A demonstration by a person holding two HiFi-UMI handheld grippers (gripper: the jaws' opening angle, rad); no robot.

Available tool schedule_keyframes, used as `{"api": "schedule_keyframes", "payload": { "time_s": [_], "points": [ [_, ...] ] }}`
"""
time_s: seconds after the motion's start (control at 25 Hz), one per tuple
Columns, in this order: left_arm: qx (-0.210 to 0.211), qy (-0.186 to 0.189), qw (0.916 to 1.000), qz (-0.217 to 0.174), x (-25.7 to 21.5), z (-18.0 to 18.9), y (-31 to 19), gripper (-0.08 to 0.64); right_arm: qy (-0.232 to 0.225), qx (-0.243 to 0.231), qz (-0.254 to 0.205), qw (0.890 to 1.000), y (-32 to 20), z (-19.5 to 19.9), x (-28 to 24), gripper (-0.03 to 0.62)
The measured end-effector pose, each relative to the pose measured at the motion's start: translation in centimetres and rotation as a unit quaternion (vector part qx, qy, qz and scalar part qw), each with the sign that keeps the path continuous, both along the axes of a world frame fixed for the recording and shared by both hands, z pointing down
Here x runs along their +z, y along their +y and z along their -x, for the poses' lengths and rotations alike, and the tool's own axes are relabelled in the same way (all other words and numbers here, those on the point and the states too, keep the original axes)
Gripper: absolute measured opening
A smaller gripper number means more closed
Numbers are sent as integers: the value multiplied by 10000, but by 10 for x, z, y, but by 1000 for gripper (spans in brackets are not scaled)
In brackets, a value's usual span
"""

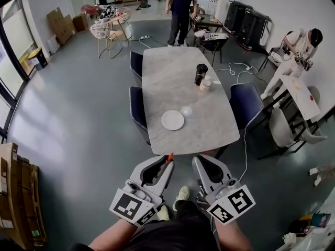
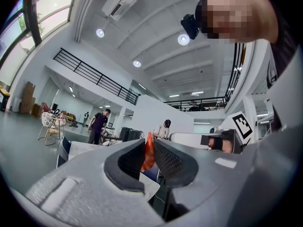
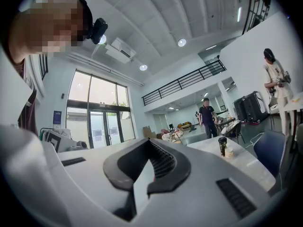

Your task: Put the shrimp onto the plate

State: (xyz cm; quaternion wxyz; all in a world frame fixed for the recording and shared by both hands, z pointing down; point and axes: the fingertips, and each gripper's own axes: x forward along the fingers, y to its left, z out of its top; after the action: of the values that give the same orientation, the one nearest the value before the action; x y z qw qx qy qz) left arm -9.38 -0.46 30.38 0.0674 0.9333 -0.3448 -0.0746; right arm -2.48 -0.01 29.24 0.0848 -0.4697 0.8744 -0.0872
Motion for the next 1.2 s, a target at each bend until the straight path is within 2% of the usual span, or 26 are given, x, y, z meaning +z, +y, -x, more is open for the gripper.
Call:
{"api": "schedule_keyframes", "payload": {
  "time_s": [0.48, 0.8, 1.0, 1.2],
  "points": [
    [-268, -149, 9995, 115, 17, -25, -114, 63, -88, -323, 148, 9993, -125, -21, 11, 2],
    [-514, -268, 9978, 307, 40, -62, -201, 63, -49, -697, 430, 9966, -217, -52, 30, 2],
    [-655, -452, 9959, 433, 61, -71, -241, 63, -103, -828, 579, 9948, -260, -60, 46, 2],
    [-600, -801, 9933, 586, 96, -73, -274, 63, -195, -843, 885, 9923, -287, -58, 72, 2]
  ]
}}
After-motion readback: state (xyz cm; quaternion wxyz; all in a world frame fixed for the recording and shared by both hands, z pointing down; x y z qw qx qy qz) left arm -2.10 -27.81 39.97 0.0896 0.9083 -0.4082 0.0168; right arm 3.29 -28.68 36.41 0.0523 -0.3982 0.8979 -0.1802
